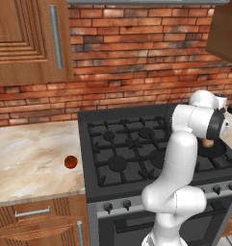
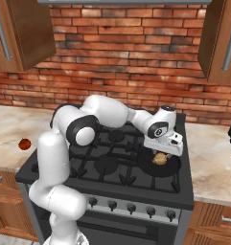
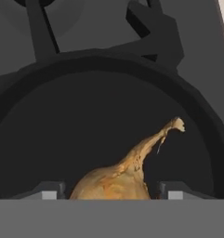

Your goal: Place the pan on the front right burner on the stove. Then place the tomato and the onion in the pan and turn on the front right burner.

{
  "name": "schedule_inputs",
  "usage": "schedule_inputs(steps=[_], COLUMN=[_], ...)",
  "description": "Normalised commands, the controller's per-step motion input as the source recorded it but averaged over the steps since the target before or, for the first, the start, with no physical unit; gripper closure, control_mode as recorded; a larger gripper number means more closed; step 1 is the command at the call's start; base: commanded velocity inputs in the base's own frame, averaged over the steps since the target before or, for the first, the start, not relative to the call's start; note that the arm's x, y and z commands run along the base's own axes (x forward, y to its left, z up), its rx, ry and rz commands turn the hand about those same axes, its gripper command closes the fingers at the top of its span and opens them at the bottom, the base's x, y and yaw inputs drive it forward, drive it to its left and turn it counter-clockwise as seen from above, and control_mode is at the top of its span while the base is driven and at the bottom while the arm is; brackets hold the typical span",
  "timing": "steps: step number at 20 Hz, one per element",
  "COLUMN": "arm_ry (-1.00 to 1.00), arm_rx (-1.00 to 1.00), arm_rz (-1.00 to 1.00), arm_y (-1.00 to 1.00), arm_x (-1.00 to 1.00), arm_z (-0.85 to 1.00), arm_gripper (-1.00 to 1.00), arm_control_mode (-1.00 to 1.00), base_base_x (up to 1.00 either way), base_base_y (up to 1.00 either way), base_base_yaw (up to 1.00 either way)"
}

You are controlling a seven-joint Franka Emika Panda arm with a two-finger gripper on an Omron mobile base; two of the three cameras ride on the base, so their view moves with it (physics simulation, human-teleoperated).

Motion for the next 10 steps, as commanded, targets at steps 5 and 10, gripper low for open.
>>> schedule_inputs(steps=[5,10], arm_ry=[0.00,-0.06], arm_rx=[0.00,0.00], arm_rz=[0.00,0.00], arm_y=[0.00,0.05], arm_x=[-0.05,-0.18], arm_z=[0.08,0.68], arm_gripper=[-1.00,-1.00], arm_control_mode=[-1.00,-1.00], base_base_x=[0.00,0.00], base_base_y=[0.00,0.00], base_base_yaw=[0.00,0.00])
